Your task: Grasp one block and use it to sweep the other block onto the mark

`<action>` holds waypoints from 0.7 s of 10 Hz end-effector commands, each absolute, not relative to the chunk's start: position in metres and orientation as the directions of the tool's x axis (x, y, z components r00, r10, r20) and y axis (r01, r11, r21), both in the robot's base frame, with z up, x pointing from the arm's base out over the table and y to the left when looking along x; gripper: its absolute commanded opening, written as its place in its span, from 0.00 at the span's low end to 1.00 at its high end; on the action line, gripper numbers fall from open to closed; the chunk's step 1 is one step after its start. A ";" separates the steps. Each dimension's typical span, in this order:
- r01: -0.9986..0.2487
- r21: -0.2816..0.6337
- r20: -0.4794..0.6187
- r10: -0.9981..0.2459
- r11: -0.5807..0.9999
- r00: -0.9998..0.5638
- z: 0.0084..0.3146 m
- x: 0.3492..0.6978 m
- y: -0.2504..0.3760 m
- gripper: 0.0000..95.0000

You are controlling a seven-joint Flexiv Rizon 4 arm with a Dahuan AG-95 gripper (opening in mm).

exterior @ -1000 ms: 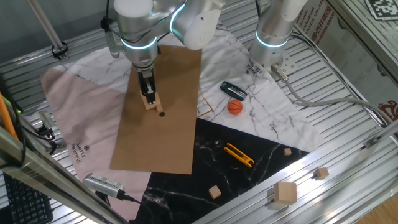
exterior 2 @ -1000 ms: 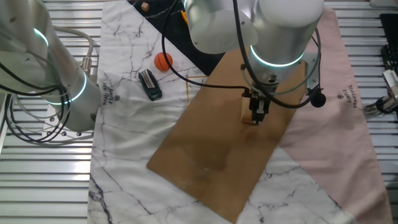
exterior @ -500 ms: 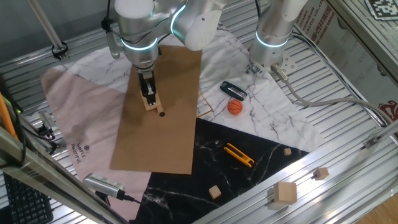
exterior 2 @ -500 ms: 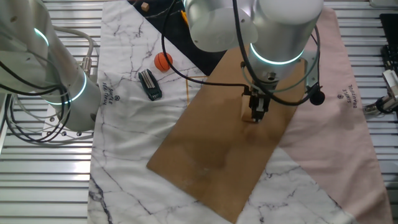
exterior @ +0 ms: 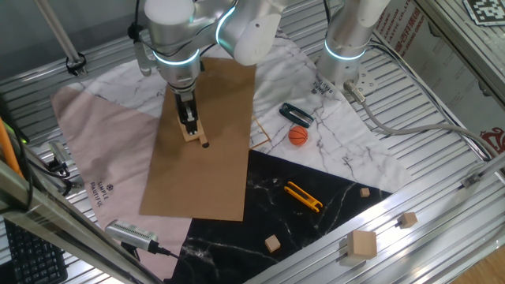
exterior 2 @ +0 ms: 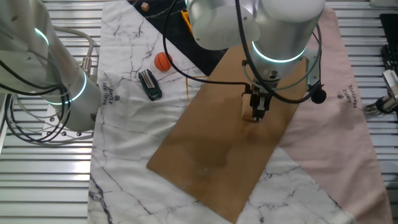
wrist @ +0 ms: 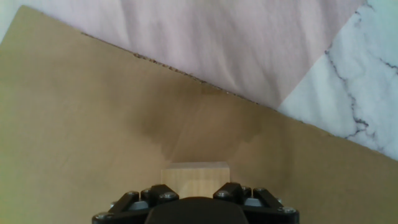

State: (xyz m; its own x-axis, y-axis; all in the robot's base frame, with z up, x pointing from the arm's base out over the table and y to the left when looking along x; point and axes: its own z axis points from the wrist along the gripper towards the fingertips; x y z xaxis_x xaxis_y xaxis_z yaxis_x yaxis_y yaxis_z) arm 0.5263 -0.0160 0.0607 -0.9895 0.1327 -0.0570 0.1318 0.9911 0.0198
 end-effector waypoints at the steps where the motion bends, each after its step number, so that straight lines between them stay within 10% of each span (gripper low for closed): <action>1: 0.123 0.025 -0.056 0.124 0.992 -0.991 0.061 0.526 -0.015 0.00; 7: 0.121 0.029 -0.057 0.123 0.992 -0.991 0.061 0.527 -0.012 0.00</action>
State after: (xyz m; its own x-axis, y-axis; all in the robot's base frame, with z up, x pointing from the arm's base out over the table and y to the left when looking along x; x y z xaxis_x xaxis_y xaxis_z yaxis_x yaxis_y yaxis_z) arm 0.5269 -0.0114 0.0613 -0.9908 0.1233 -0.0562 0.1218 0.9921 0.0294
